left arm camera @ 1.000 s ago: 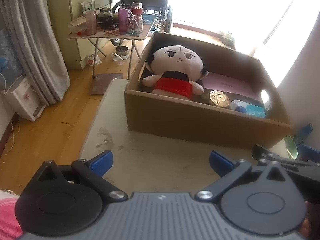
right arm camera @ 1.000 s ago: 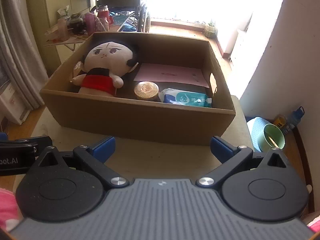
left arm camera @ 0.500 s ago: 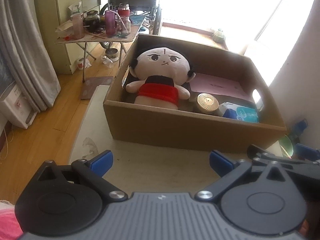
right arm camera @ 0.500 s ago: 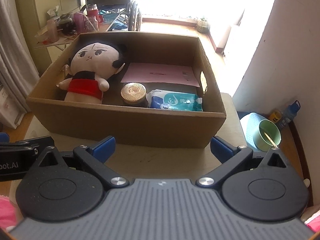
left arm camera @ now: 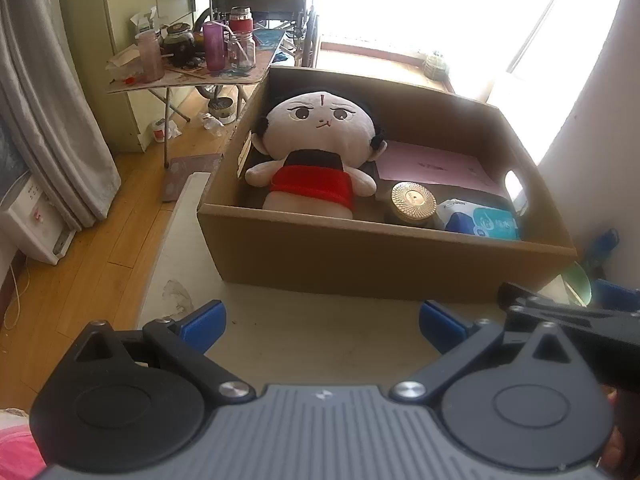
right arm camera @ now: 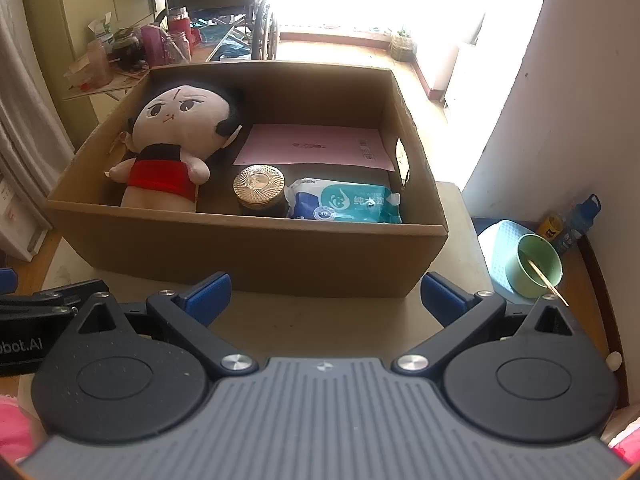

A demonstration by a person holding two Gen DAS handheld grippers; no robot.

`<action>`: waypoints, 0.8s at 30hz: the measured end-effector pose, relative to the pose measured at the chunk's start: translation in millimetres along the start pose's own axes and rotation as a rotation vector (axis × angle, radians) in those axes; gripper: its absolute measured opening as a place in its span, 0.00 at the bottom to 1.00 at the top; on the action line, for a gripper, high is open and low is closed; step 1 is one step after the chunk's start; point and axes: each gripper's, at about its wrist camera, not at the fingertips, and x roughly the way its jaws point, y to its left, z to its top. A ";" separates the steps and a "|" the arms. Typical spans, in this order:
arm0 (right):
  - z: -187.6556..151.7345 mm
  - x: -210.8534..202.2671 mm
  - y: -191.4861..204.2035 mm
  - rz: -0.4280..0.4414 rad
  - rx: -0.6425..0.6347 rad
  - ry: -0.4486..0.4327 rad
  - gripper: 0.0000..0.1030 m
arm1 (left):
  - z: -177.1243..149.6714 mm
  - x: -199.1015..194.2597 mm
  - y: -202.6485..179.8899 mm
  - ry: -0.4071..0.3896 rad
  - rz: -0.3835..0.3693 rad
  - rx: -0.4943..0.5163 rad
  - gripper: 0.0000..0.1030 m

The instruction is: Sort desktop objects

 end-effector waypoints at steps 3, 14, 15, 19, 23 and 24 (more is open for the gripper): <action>-0.7 0.1 -0.4 0.000 0.003 0.001 0.99 | -0.4 0.1 -0.3 0.000 0.002 0.002 1.00; -0.6 -2.0 -3.1 -0.005 0.014 -0.001 0.99 | 0.2 -1.2 -2.9 -0.005 0.001 0.021 1.00; -0.5 -2.4 -3.3 -0.005 0.016 -0.001 0.99 | 0.1 -1.6 -3.0 -0.006 0.001 0.024 1.00; -0.7 -4.2 -4.4 -0.007 0.018 -0.004 0.99 | -0.2 -3.0 -4.5 -0.012 0.001 0.032 1.00; -0.7 -6.3 -5.3 -0.010 0.020 -0.008 0.99 | -0.5 -4.5 -4.8 -0.016 -0.002 0.038 1.00; -0.6 -6.6 -5.7 -0.010 0.022 -0.008 0.99 | -0.4 -5.1 -4.5 -0.017 -0.002 0.040 1.00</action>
